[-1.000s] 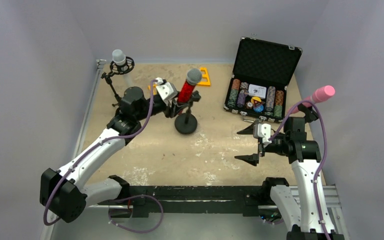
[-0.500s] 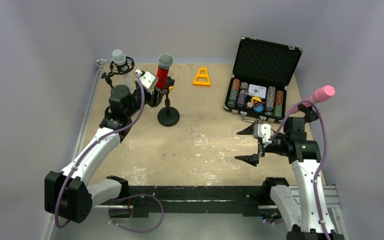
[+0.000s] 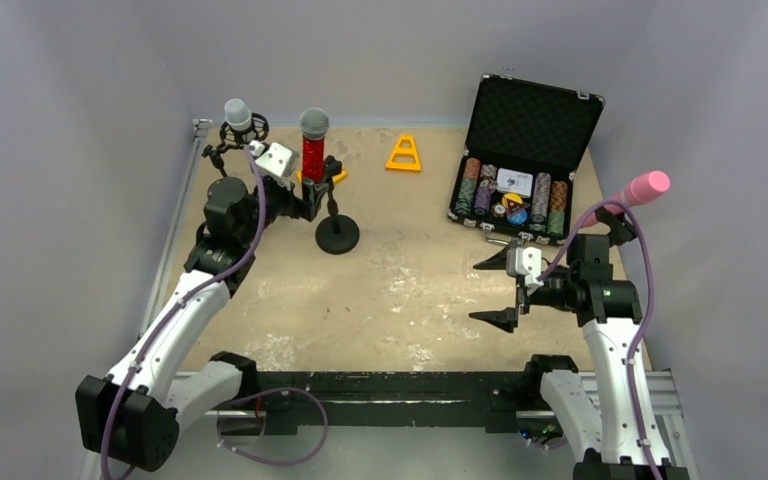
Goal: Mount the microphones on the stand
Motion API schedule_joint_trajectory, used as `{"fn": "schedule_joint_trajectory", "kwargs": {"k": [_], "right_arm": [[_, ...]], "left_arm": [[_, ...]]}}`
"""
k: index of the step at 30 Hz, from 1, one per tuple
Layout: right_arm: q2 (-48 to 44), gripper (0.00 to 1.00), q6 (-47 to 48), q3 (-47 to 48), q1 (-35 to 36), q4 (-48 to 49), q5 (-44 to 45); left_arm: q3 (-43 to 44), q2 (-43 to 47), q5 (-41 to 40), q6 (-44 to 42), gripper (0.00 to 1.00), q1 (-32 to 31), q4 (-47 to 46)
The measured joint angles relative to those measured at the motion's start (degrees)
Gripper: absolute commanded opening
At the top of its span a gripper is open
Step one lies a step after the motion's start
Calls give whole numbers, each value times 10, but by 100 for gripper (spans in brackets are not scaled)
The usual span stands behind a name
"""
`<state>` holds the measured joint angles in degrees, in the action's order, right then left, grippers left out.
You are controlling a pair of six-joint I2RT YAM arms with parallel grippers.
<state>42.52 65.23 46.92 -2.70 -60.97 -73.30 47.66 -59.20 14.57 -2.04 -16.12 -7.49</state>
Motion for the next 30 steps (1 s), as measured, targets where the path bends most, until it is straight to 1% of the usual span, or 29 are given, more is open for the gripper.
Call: {"fn": "schedule_joint_trajectory", "kwargs": {"k": [7,9,13,17,23,26,30], "right_arm": [[2,95,0,0,0,-3,0],[2,95,0,0,0,-3,0],[2,95,0,0,0,-3,0],[1,95,0,0,0,-3,1],[-17,95,-14,0,0,-1,6],[-32,95,-49,0,-1,15,24],[-39,95,-113,21,-1,44,72]], "left_arm": [[18,70,-30,33,90,0,66],[24,96,-38,40,94,0,93],[27,156,-50,51,99,0,142],[27,223,-50,68,99,0,200],[24,330,-27,97,99,0,311],[14,367,-21,107,100,0,363],[-19,407,-17,118,99,0,421]]}}
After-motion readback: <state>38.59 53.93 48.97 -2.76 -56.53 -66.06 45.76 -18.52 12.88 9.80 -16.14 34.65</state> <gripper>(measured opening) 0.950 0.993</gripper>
